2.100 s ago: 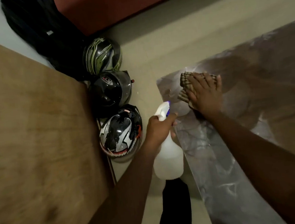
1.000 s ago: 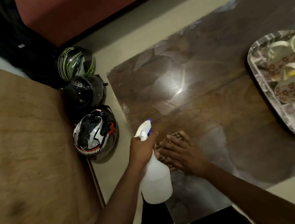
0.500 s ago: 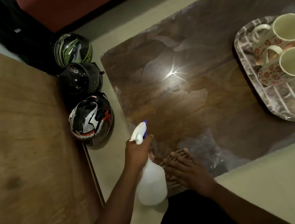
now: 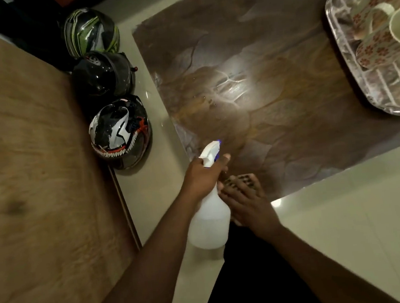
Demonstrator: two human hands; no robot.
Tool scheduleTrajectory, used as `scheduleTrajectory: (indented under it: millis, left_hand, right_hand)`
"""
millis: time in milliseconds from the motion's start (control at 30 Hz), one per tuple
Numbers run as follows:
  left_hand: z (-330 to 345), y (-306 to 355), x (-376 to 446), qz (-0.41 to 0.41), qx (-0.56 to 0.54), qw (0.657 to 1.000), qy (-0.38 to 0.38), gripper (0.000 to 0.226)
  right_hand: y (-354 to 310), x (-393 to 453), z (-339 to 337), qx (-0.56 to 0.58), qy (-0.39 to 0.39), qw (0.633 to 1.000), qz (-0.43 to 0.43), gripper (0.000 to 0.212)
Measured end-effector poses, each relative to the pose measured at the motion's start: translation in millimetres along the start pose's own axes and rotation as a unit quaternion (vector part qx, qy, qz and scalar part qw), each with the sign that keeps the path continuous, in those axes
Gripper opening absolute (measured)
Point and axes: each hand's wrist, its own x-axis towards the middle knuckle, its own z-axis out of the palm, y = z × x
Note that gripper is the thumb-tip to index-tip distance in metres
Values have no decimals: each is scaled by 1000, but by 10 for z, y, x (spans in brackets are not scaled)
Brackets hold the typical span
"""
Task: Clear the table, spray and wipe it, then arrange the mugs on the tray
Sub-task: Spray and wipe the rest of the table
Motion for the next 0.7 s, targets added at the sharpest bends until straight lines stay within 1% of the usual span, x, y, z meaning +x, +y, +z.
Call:
scheduleTrajectory:
  millis: [33, 67, 100, 133, 167, 200, 233, 267, 300, 333, 367, 400, 433, 467, 500, 533, 567, 633, 667, 700]
  left_hand:
    - [-24, -30, -16, -6, 3, 1000, 19, 11]
    - [-45, -63, -22, -7, 0, 998, 55, 6]
    - [-63, -94, -20, -8, -8, 996, 90, 9]
    - [-64, -129, -27, -11, -13, 995, 103, 10]
    - [-52, -154, -35, -15, -10, 996, 92, 7]
    - [-28, -161, -51, -14, -8, 998, 66, 7]
    - [6, -156, -71, -9, -10, 999, 33, 10]
    - [41, -150, -89, -4, -13, 1000, 13, 11]
    - [79, -146, -94, -1, -15, 1000, 11, 10]
    - [108, -139, -96, 3, -16, 1000, 19, 11]
    - [132, -131, -86, 13, -15, 999, 25, 18]
    - [147, -113, -85, 23, -12, 999, 19, 28]
    - [158, -88, -94, 30, -7, 1000, 2, 35]
    - [155, -72, -99, 32, -7, 999, -16, 33]
    - [141, -54, -102, 23, -10, 999, -31, 24]
    - [113, -44, -118, 9, -6, 999, -44, 14]
    - [89, -51, -125, -3, -7, 999, -43, 12]
    - [74, -115, -83, -19, -6, 1000, -5, 4]
    - [78, -146, -62, -22, 1, 1000, 22, 17]
    - [101, -146, -47, -23, 5, 999, 39, 23]
  right_hand:
    - [244, -165, -64, -8, -4, 1000, 25, 56]
    - [523, -303, -126, -29, 2, 997, 70, 55]
    - [839, -389, -225, -58, 2, 990, 132, 55]
    - [1124, -429, -324, -76, 6, 976, 206, 53]
    - [1328, -396, -391, -78, 18, 955, 284, 51]
    - [1427, -279, -419, -68, 43, 931, 356, 49]
    - [1379, -98, -431, -50, 68, 906, 415, 47]
    - [1234, 103, -405, -36, 82, 892, 444, 47]
    - [1005, 270, -332, -28, 93, 900, 425, 48]
    - [738, 343, -206, -29, 94, 929, 357, 52]
    - [455, 313, -67, -32, 76, 964, 251, 56]
    - [216, 196, 20, -38, 49, 988, 140, 55]
    - [158, 22, 65, -48, 21, 997, 57, 52]
    - [295, -134, 49, -58, 3, 998, 15, 51]
    - [514, -250, -21, -70, -5, 997, 18, 53]
    - [733, -328, -89, -80, -11, 995, 59, 56]
    - [930, -378, -156, -84, -10, 989, 122, 56]
    - [1178, -271, -283, -71, 24, 961, 267, 50]
    - [1186, -121, -300, -59, 44, 943, 323, 47]
    - [1129, 84, -271, -41, 52, 931, 359, 47]
